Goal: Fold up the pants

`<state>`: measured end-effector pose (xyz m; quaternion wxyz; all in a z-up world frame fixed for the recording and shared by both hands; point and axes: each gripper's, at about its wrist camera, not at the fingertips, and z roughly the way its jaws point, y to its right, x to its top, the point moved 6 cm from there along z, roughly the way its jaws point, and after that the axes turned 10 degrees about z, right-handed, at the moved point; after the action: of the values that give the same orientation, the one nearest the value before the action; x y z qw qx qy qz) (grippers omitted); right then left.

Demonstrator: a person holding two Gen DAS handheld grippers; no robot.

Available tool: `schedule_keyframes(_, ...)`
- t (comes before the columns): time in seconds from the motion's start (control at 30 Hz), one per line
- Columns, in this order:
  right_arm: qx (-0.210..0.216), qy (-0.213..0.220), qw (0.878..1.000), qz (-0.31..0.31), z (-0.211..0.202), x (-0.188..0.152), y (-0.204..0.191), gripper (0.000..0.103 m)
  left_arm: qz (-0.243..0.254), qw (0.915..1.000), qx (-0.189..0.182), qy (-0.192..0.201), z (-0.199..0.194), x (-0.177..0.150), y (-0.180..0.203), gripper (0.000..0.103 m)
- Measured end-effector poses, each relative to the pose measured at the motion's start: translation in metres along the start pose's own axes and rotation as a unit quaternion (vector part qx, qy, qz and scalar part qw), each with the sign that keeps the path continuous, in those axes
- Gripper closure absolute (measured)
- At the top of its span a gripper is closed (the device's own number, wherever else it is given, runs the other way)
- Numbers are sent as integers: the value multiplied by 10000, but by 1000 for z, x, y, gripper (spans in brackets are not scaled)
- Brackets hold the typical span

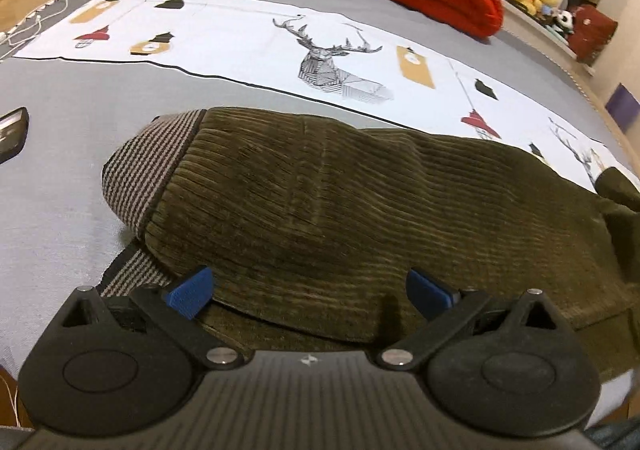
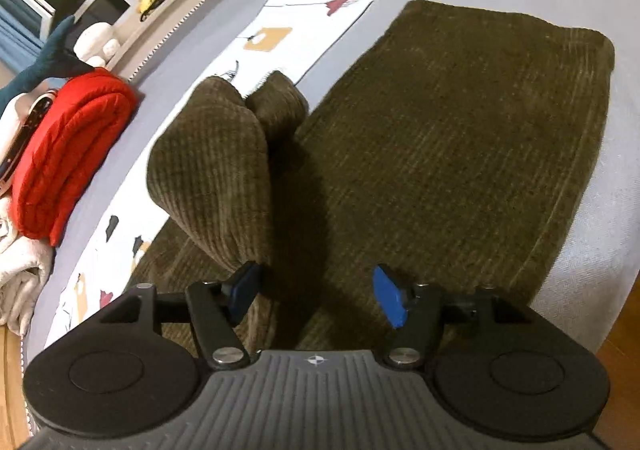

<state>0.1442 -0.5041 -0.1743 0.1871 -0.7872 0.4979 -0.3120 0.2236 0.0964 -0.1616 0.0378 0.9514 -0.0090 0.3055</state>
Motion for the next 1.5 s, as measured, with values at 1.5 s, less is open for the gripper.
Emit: schedule_keyframes(1.5,-937,301,9949,-230,25,-10,-11,29,-125,9997,204,102,-11,8,-10,0)
